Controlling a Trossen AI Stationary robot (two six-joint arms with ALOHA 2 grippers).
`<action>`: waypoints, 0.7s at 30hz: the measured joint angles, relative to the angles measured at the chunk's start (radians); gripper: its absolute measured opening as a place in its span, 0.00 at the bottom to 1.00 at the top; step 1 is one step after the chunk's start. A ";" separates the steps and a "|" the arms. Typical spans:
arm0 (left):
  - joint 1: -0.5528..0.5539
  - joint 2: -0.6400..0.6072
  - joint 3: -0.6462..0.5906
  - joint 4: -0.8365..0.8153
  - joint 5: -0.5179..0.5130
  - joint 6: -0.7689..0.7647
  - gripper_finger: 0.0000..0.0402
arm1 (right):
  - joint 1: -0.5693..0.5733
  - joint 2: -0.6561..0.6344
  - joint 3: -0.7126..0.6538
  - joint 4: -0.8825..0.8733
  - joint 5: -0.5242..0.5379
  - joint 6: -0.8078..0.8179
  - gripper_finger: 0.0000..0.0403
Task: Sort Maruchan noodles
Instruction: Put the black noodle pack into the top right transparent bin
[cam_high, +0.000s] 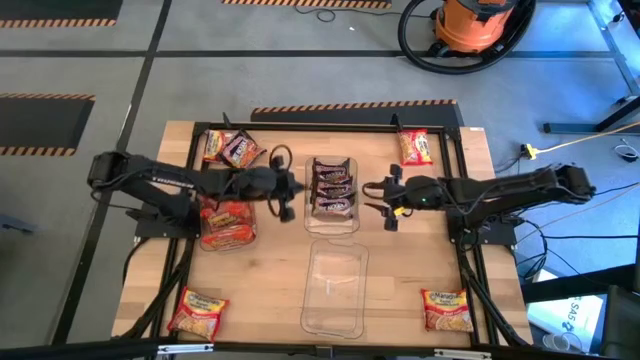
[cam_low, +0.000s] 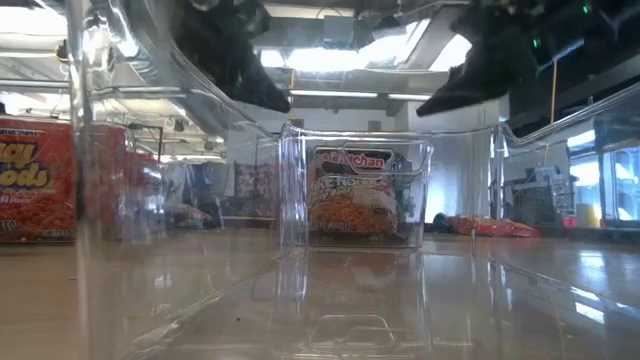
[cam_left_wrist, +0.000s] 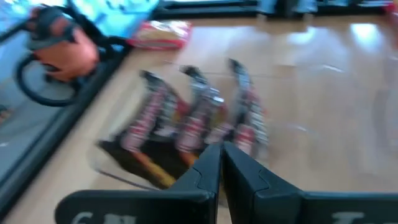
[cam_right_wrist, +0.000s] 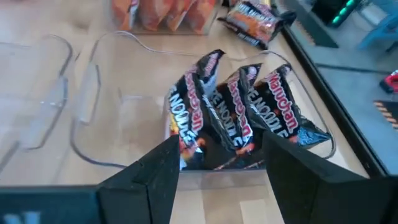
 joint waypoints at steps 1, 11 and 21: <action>0.021 0.000 0.000 0.011 0.000 0.012 0.03 | -0.008 -0.004 -0.032 0.043 -0.001 -0.002 0.51; 0.114 0.000 0.000 0.079 -0.001 0.084 0.03 | -0.040 0.009 -0.245 0.481 -0.080 0.131 0.51; 0.192 -0.003 0.037 0.065 0.031 0.057 0.05 | -0.040 0.093 -0.296 0.832 -0.078 0.204 0.51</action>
